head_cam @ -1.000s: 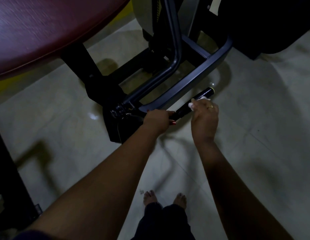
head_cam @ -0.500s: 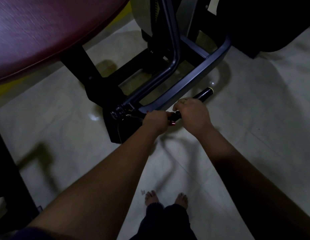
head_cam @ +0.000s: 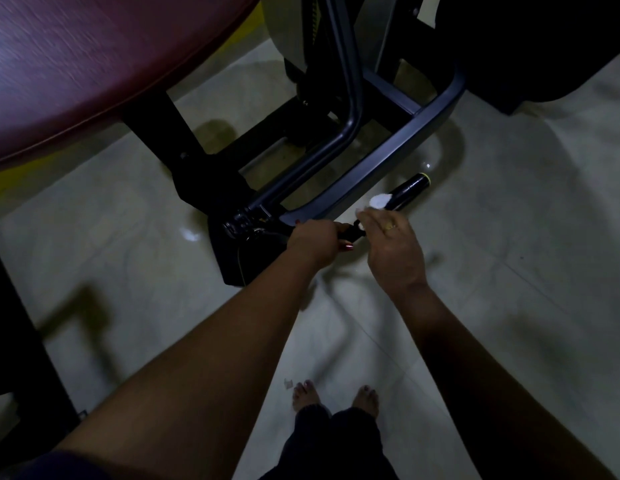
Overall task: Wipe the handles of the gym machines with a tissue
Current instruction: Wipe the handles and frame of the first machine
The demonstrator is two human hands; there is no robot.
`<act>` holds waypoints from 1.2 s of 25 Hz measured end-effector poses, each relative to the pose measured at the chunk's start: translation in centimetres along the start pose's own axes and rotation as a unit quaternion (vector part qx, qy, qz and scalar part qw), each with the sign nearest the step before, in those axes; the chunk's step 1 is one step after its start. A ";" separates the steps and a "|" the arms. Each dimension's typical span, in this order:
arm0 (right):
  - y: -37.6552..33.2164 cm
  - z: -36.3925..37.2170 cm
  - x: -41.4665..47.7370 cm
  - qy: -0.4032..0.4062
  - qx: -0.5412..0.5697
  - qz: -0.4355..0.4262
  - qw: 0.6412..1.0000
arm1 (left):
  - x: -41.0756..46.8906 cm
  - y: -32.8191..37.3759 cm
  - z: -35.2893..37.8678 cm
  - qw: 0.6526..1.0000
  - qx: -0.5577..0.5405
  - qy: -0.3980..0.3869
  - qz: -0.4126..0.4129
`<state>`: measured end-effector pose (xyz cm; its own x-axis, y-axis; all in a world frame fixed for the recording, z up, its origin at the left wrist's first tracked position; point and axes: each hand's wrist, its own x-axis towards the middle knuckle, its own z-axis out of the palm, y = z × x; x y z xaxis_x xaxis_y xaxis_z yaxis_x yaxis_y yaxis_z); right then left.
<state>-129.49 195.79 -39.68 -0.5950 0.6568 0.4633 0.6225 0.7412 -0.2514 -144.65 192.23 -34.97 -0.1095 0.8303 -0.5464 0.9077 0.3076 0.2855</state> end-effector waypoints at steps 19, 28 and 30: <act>-1.6 1.7 2.4 0.062 0.693 0.649 0.308 | 0.2 -0.1 0.7 0.996 -0.072 0.043 0.010; -2.1 0.8 1.6 0.089 0.647 0.645 0.396 | 0.5 -0.1 0.1 0.998 -0.047 0.001 0.033; -0.9 0.8 2.5 0.192 0.649 0.639 0.365 | 0.5 0.0 -0.2 0.999 -0.034 -0.009 0.033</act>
<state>-131.96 196.87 -38.93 0.0303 0.6977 -0.7157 -0.6468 -0.5322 -0.5462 -144.78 192.75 -35.09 -0.0419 0.8414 -0.5387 0.8829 0.2836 0.3742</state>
